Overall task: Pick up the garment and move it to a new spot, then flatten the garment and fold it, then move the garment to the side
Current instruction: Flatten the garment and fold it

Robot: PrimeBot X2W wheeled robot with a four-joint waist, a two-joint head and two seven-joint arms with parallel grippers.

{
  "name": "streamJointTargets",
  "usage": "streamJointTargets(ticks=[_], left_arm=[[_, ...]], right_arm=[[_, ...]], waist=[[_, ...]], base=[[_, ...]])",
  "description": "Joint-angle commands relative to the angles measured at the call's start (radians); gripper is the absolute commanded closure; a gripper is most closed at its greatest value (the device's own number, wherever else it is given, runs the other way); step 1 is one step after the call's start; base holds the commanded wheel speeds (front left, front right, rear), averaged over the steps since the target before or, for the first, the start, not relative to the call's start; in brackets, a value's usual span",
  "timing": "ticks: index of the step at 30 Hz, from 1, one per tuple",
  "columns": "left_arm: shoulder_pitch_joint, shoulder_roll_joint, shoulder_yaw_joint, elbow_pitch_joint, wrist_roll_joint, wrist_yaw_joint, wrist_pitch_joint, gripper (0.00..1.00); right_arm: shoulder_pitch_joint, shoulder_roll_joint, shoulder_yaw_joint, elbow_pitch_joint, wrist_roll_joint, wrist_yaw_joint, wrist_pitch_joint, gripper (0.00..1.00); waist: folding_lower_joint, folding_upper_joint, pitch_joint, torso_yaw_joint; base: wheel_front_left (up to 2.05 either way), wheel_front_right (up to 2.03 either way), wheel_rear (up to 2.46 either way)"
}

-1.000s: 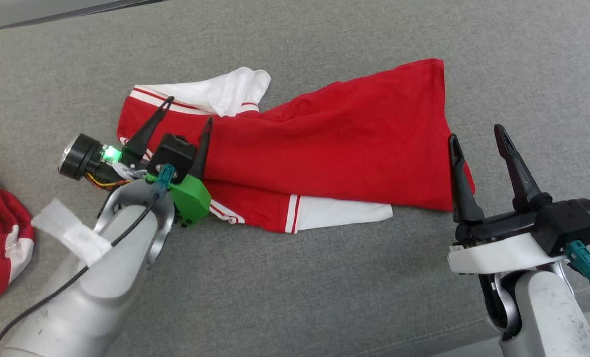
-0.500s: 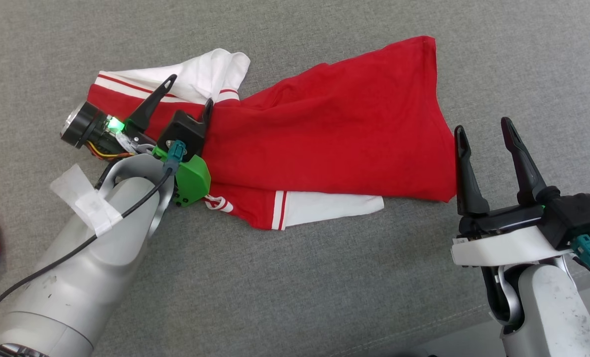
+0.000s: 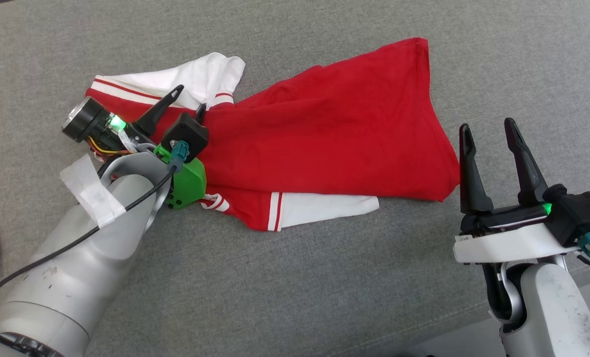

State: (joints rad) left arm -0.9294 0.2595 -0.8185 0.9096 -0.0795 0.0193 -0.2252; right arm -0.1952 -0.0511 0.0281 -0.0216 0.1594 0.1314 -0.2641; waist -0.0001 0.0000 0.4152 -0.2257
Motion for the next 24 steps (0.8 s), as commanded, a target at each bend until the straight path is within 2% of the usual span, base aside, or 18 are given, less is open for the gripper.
streamJointTargets(ticks=[1,2,3,8,10,18,20,24], left_arm=[[-0.011,0.001,-0.009,0.013,0.002,-0.009,0.008,0.64],[-0.015,0.001,-0.012,0.018,0.003,-0.012,0.011,0.78],[-0.019,0.001,-0.017,0.027,0.004,-0.02,0.017,1.0],[-0.026,0.001,-0.036,0.064,0.002,-0.043,0.035,1.0],[-0.026,-0.003,-0.036,0.065,-0.003,-0.037,0.022,1.0],[0.05,-0.001,0.022,-0.044,-0.056,0.055,-0.038,1.0],[0.085,0.016,0.048,-0.112,-0.075,0.082,-0.04,1.0],[0.172,0.065,0.098,-0.279,-0.105,0.119,-0.04,1.0]], right_arm=[[-0.014,0.0,0.003,0.004,0.006,-0.001,0.0,0.0],[-0.015,0.001,0.005,0.004,0.007,-0.001,0.0,0.0],[-0.015,0.001,0.007,0.005,0.01,-0.001,0.0,0.0],[-0.007,0.001,0.015,0.01,0.017,-0.001,0.0,0.0],[-0.002,0.001,0.016,0.012,0.017,-0.001,0.0,0.0],[0.016,0.0,-0.002,-0.006,0.016,-0.001,0.0,0.0],[0.012,0.0,-0.008,-0.011,0.037,-0.001,0.0,0.0],[-0.031,-0.011,-0.006,0.058,0.092,-0.001,0.0,0.0]], waist=[[0.0001,0.0,0.0,-0.003],[0.0001,0.0,0.0,-0.005],[0.0001,0.0,0.0,-0.008],[0.0001,0.0,-0.005,-0.016],[0.0001,0.0,-0.009,-0.016],[0.0001,0.0,-0.047,0.016],[0.0001,0.0,-0.055,0.032],[0.0001,0.0,-0.062,0.067]], base=[[0.0,0.0,0.0],[0.0,0.0,0.0],[0.0,0.0,0.0],[0.0,0.0,0.0],[0.0,0.0,0.0],[0.0,0.0,0.0],[0.0,0.0,0.0],[0.0,0.0,0.0]])
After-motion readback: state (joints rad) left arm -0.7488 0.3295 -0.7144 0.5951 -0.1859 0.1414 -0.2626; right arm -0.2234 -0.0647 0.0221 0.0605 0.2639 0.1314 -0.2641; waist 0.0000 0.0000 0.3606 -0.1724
